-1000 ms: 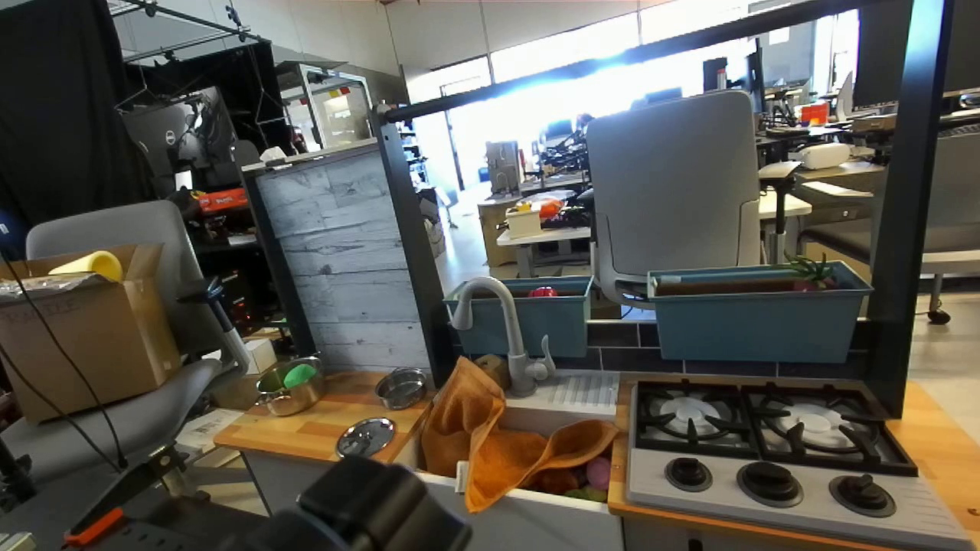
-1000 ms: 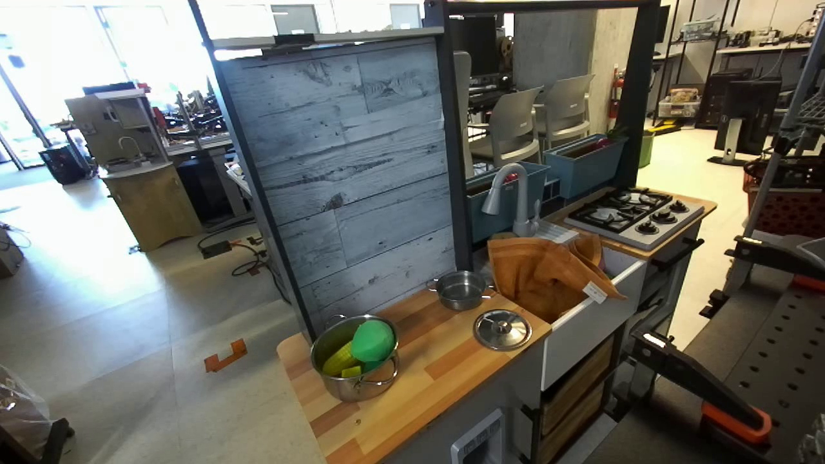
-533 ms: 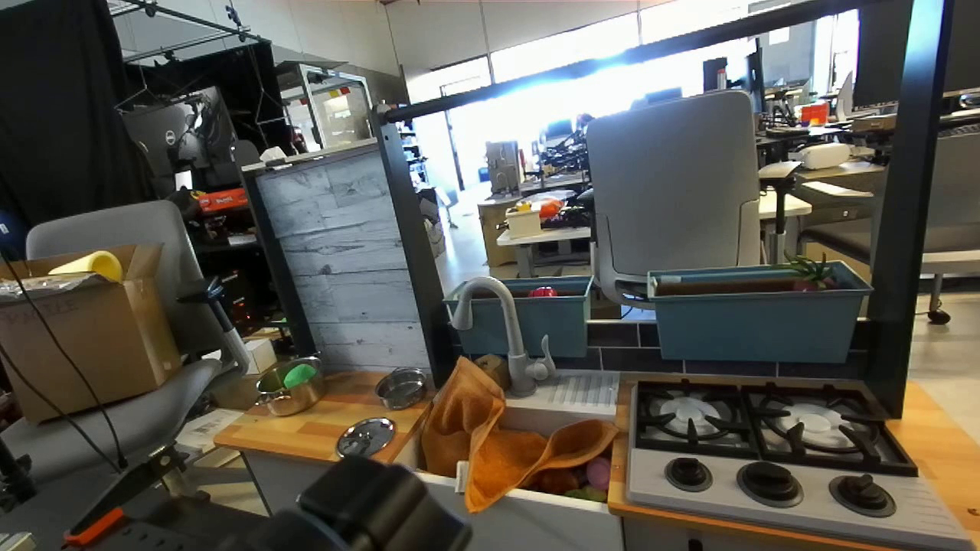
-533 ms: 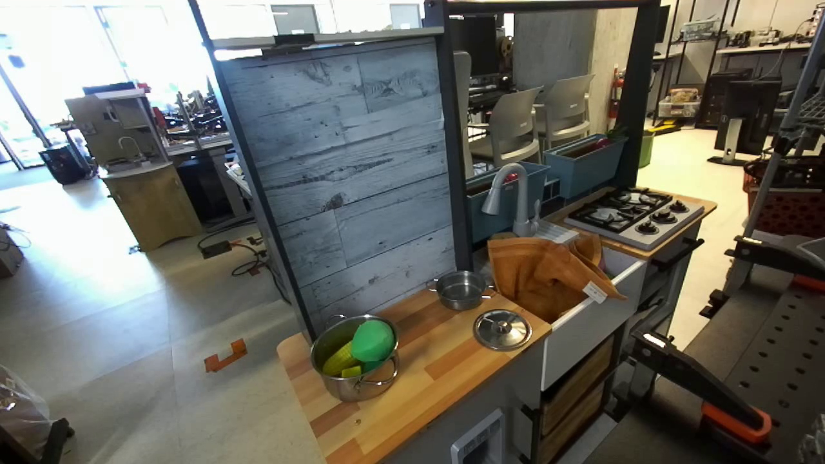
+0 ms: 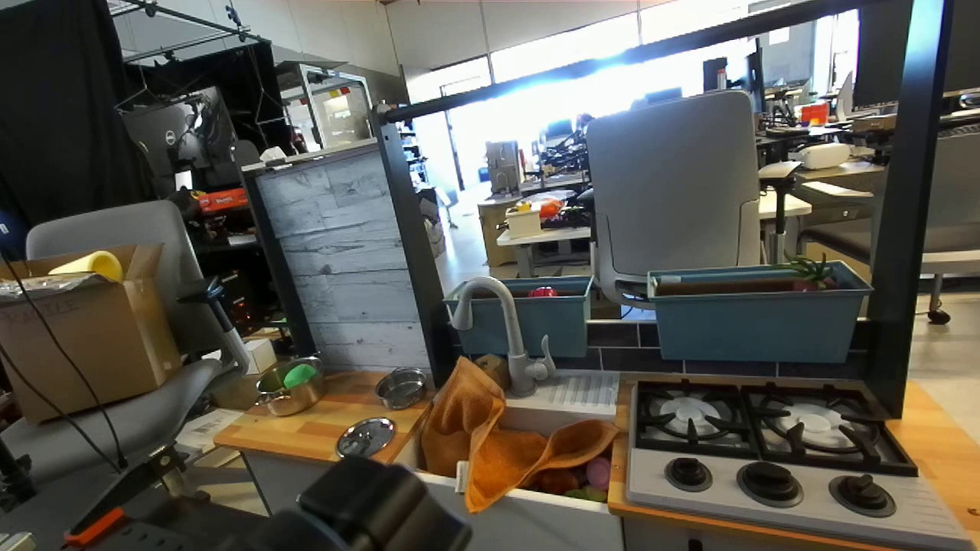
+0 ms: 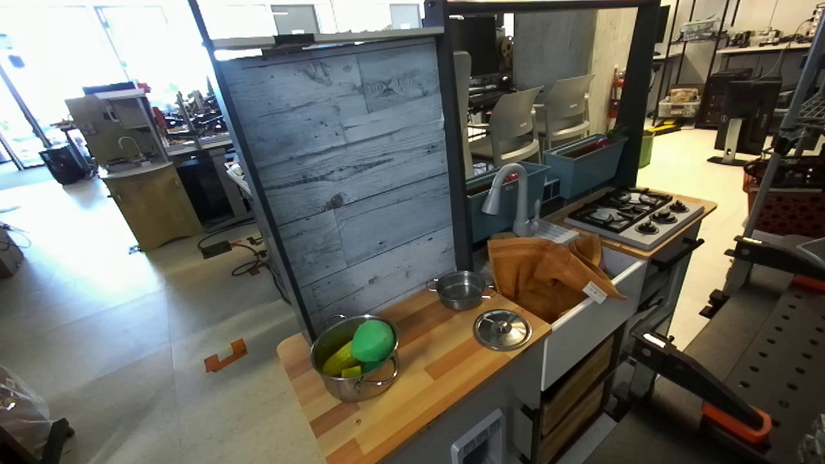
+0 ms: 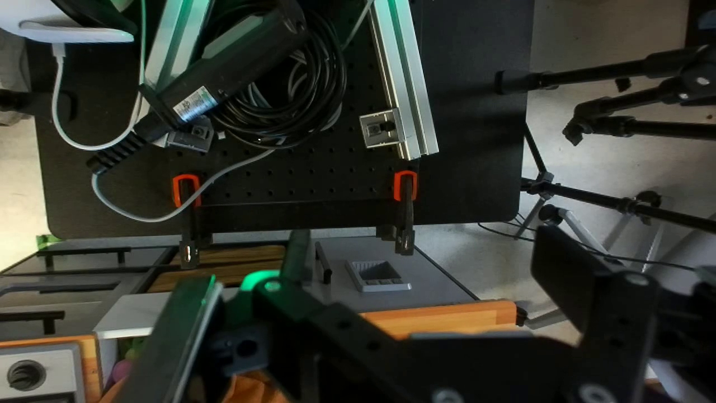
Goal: Move the right pot to the left of the lid, then hang the towel on the black rod, lastly, put the yellow plushie in the right pot
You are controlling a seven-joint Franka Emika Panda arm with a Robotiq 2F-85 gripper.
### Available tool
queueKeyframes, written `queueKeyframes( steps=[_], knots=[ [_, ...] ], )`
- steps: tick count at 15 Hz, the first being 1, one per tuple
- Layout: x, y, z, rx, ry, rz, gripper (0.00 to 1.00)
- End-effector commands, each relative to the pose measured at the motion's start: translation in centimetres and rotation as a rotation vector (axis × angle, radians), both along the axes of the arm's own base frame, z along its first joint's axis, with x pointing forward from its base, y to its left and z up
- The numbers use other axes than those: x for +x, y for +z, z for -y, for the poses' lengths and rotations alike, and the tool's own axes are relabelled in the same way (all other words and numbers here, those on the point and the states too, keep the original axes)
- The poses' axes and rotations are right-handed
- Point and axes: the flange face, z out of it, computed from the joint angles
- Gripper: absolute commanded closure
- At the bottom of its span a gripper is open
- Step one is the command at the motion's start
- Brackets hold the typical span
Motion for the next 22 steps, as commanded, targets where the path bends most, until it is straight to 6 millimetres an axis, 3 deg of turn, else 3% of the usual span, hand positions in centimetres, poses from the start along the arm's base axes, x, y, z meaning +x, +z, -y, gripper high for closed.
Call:
queueKeyframes(
  steps=[1,5,10,16,22],
  knots=[
    [0.0,0.0,0.0,0.000,0.000,-0.001,0.00],
    [0.0,0.0,0.0,0.000,0.000,-0.001,0.00],
    [2.9,0.6,-1.1,-0.030,0.007,0.124,0.00],
    [8.0,-0.1,-0.9,-0.081,-0.004,0.291,0.00],
    [15.6,-3.5,1.2,-0.141,-0.007,0.330,0.00]
  ],
)
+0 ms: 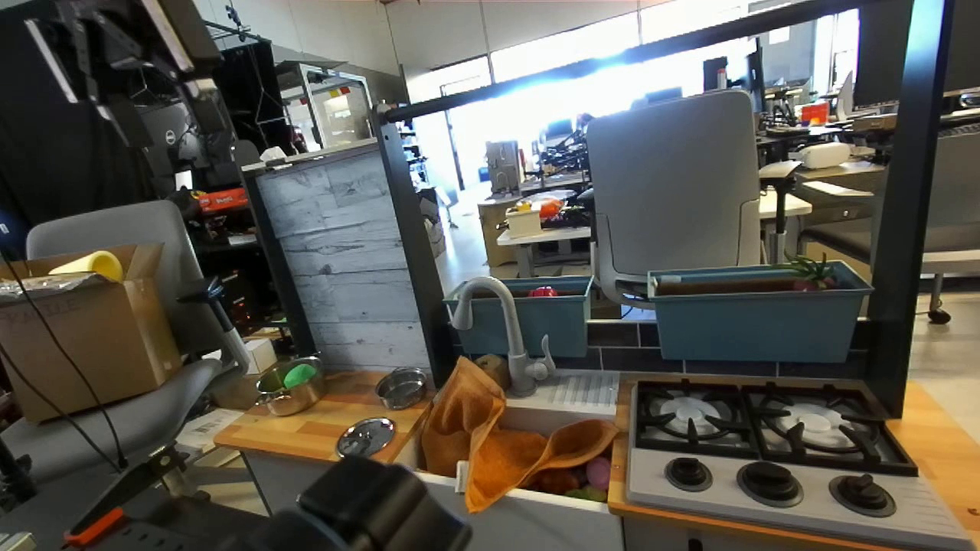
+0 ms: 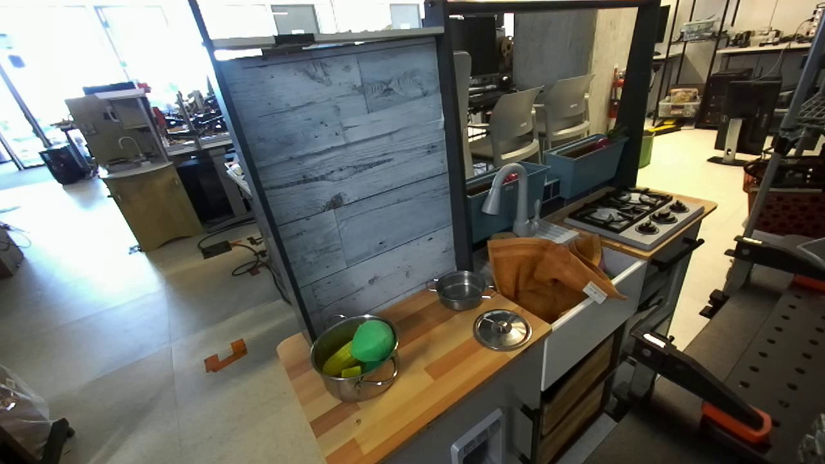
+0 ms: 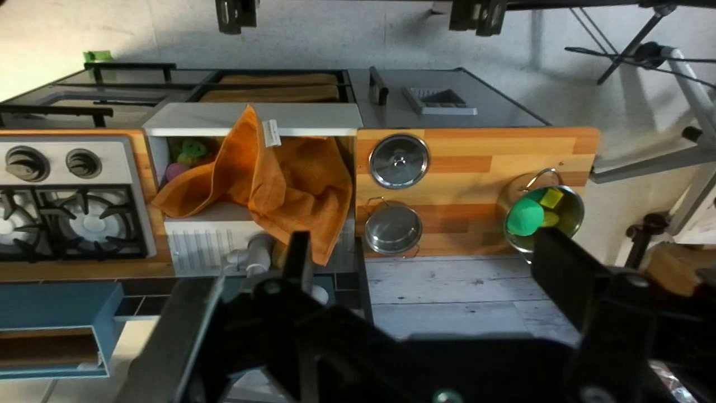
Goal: Move the right pot to the left of the lid, then hang the towel on the black rod, lastly, put the yellow plushie in the right pot
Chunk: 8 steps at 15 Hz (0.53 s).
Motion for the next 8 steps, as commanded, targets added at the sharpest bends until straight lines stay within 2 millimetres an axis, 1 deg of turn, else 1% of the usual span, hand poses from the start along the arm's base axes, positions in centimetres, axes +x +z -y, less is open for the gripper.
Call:
queueKeyframes(
  steps=[1,5,8],
  knots=[
    [5.6,-1.6,1.0,-0.039,0.010,0.004,0.00],
    [11.1,-4.2,0.7,-0.081,0.031,-0.008,0.00],
    [14.6,-6.5,-0.5,-0.090,0.025,0.014,0.00]
  ],
)
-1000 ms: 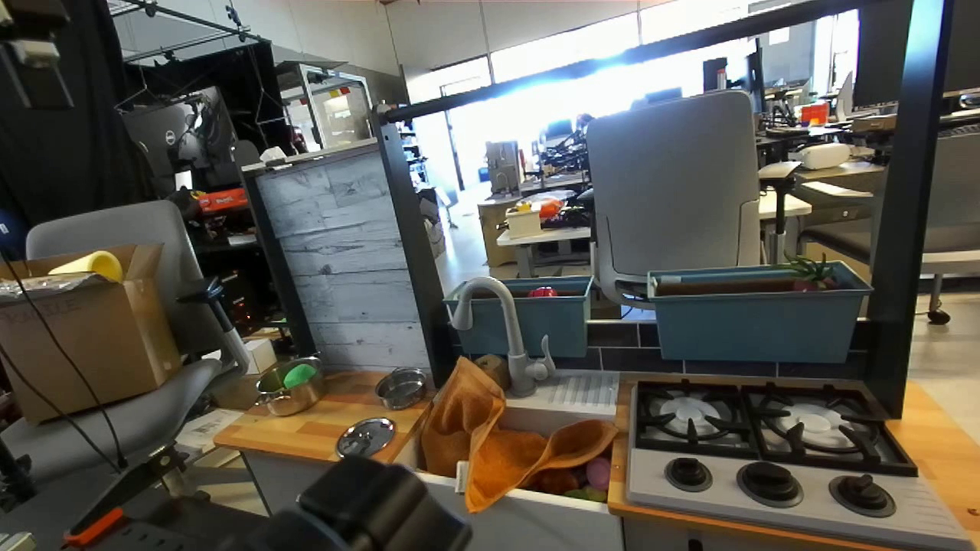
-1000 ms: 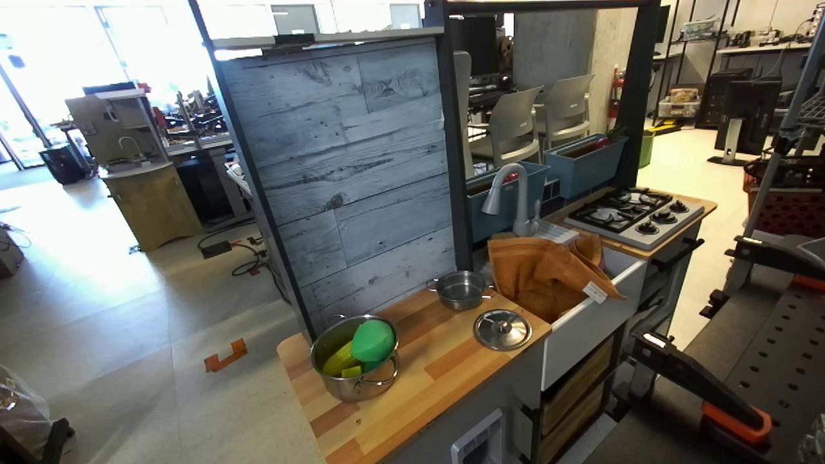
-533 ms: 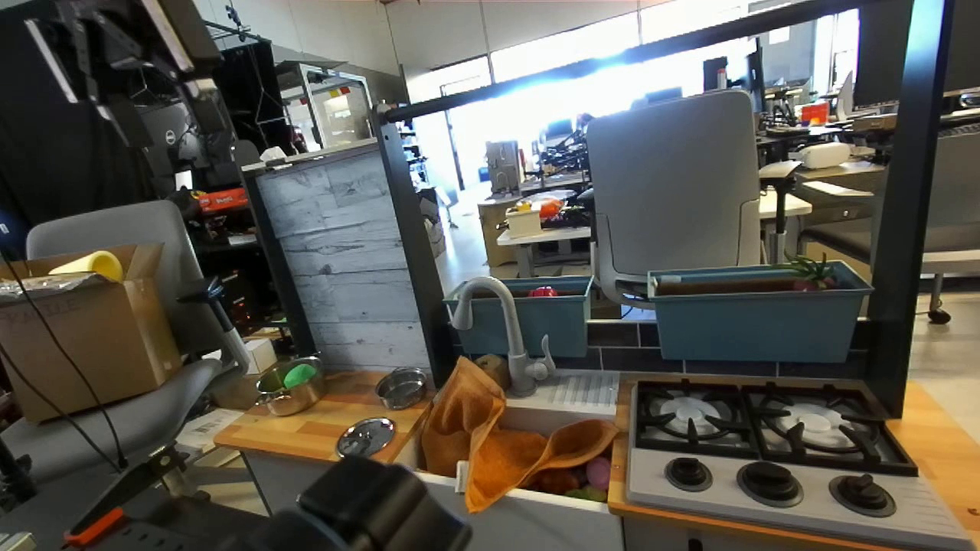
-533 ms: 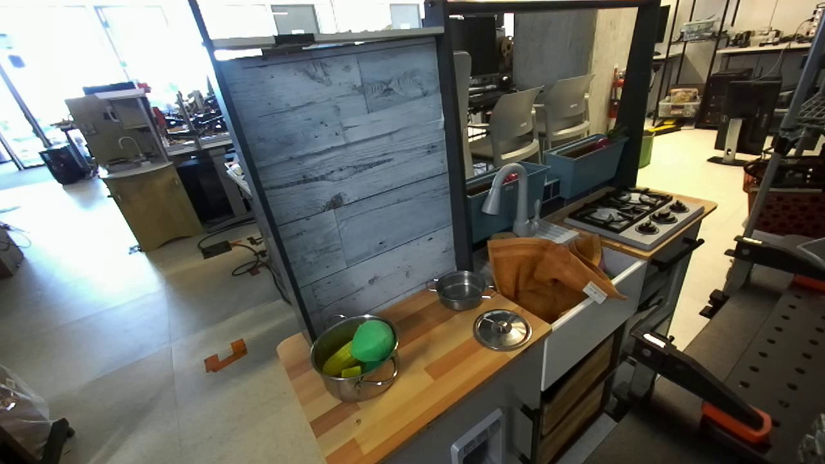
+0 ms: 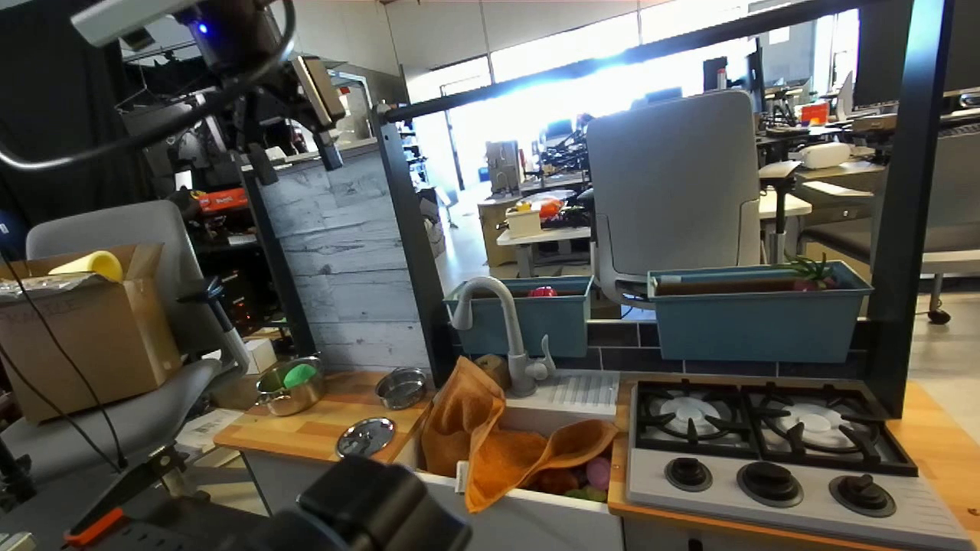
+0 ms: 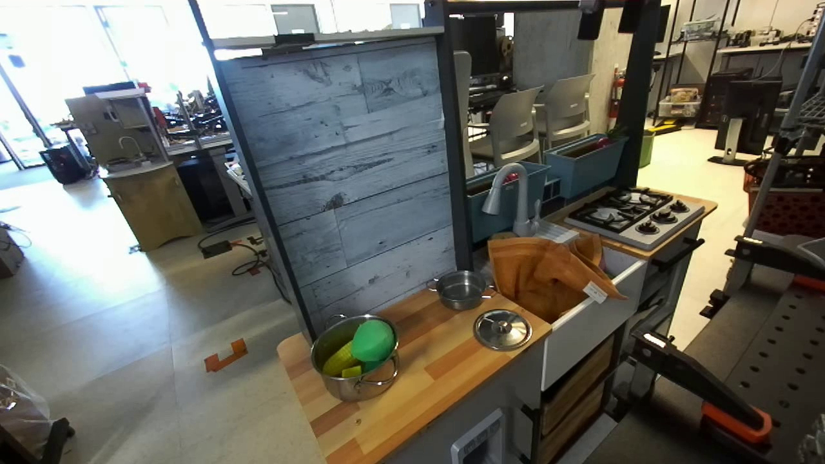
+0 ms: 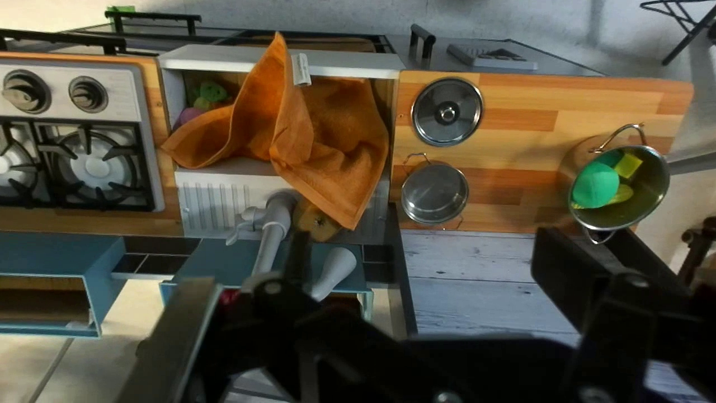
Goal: Move the right pot to the left of the lid, then hang the towel on the black rod, lastly, put the yellow plushie in the right pot
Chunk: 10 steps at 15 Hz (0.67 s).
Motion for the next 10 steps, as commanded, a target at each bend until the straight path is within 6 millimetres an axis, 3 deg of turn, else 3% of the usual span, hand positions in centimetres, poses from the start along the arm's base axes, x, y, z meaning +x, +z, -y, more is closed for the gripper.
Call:
queueKeyframes(
  steps=[1,3,5,10],
  knots=[
    [4.7,-2.4,-1.6,-0.019,-0.006,0.032,0.00],
    [6.4,-4.5,-3.0,-0.008,-0.013,0.054,0.00],
    [8.3,-8.8,-5.8,0.043,0.008,0.065,0.00],
    [10.4,-15.4,-10.5,0.051,0.066,0.047,0.00]
  ],
)
